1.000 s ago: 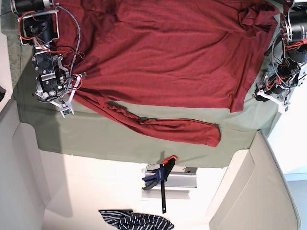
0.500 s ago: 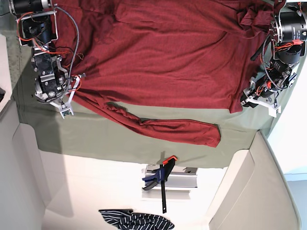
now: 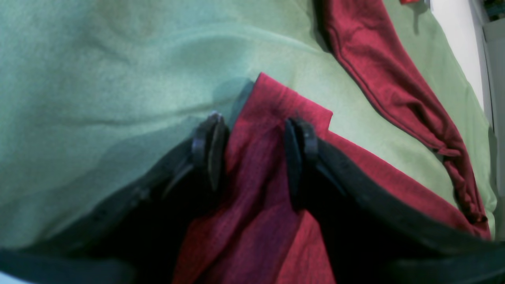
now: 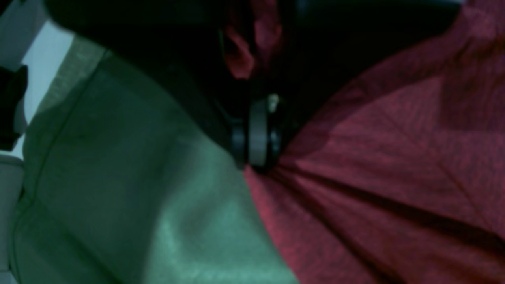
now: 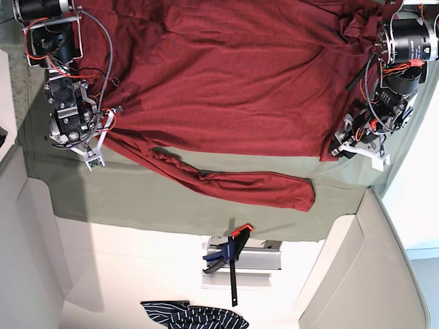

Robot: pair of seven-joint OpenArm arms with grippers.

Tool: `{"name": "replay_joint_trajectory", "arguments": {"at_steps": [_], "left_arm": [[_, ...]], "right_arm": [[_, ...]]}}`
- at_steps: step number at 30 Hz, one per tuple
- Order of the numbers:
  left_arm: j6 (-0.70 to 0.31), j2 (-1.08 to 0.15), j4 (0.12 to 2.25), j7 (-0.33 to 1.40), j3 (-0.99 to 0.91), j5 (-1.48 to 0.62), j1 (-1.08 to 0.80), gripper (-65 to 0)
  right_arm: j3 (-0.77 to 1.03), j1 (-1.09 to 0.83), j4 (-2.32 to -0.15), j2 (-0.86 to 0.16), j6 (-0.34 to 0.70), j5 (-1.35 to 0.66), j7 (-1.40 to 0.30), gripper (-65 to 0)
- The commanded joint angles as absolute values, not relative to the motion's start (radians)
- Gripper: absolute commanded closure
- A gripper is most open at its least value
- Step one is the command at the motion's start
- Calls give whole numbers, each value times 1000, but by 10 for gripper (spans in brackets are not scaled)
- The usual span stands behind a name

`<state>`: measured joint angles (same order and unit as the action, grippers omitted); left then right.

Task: Fold the T-shirt properly
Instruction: 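Move the left gripper along the shirt edge and grasp the side seam, then pull the shirt body toward the grippers' side with both grippers, folding it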

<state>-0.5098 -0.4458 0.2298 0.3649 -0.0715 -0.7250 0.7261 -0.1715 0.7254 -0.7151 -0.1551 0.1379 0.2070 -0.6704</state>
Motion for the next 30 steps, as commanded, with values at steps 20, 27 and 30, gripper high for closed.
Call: {"name": "replay_joint_trajectory", "arguments": {"at_steps": [20, 27, 30], "left_arm": [[-521, -496, 244, 334, -72, -724, 754, 0], [-529, -589, 254, 355, -72, -778, 791, 0], [-562, -610, 254, 391, -72, -805, 800, 0]], "right_arm": [[-169, 751, -724, -168, 135, 217, -686, 0], [-168, 751, -724, -175, 135, 219, -675, 0], [-168, 751, -726, -175, 135, 217, -670, 0]]}}
